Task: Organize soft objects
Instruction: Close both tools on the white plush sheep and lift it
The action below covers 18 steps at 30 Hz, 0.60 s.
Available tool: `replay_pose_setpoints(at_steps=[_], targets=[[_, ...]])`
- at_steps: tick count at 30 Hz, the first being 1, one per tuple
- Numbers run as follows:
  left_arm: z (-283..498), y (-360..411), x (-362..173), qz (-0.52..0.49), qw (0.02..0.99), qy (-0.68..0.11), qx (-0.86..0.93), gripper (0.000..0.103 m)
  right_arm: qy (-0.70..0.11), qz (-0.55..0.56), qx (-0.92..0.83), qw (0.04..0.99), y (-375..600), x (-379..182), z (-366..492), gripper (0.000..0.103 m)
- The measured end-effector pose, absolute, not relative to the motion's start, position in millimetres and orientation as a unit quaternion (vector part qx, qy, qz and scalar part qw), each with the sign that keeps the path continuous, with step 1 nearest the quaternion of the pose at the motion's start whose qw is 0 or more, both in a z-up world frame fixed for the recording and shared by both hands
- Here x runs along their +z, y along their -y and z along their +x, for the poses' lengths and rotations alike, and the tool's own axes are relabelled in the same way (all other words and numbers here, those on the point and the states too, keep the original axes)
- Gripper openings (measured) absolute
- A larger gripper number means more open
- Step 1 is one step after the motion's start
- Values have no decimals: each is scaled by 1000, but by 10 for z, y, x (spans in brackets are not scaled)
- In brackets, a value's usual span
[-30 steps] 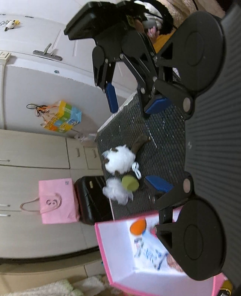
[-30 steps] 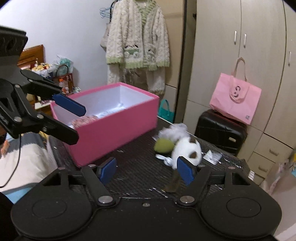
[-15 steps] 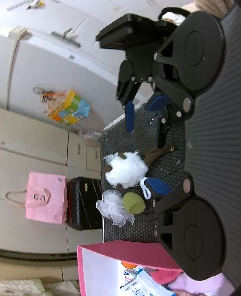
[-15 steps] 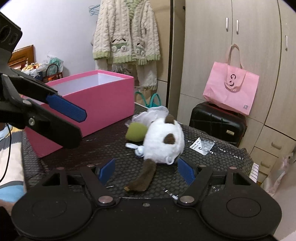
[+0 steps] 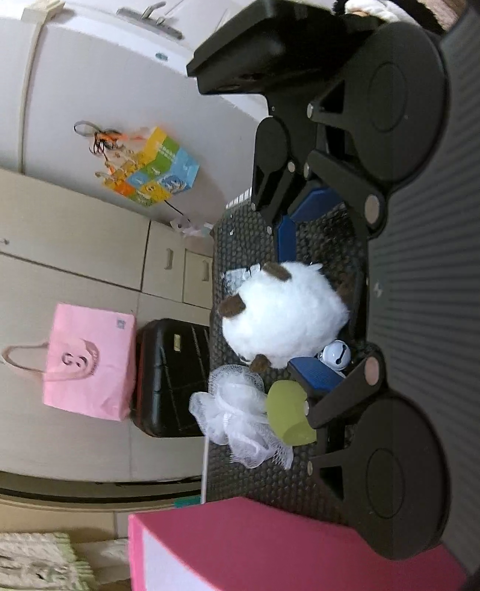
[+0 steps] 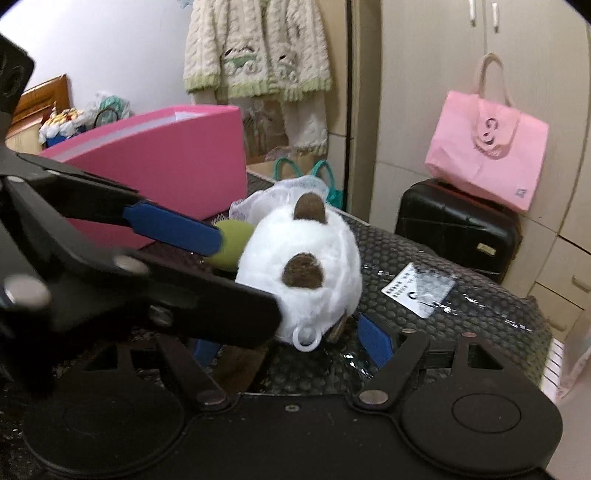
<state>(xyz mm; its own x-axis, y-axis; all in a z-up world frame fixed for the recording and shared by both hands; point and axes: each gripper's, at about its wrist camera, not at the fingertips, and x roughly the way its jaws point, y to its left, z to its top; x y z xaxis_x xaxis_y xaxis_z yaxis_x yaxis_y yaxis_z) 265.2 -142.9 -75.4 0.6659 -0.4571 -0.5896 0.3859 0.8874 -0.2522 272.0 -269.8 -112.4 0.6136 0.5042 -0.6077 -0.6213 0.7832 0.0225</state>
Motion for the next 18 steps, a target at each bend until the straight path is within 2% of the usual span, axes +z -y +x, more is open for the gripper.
replay_pose_setpoints(at_steps=[10, 11, 13, 18], targets=[[2772, 1441, -914, -77, 901, -361, -226, 78, -284, -106, 330, 894, 2672, -1091, 2690, 82], [2760, 1439, -906, -76, 901, -360, -229, 77, -283, -99, 329, 895, 2687, -1087, 2683, 80], [2734, 1430, -888, -78, 900, -361, -230, 76, -280, -94, 324, 899, 2714, -1072, 2655, 71], [2599, 1430, -804, -75, 899, -356, -243, 76, -278, -77, 317, 904, 2778, -1002, 2527, 68]])
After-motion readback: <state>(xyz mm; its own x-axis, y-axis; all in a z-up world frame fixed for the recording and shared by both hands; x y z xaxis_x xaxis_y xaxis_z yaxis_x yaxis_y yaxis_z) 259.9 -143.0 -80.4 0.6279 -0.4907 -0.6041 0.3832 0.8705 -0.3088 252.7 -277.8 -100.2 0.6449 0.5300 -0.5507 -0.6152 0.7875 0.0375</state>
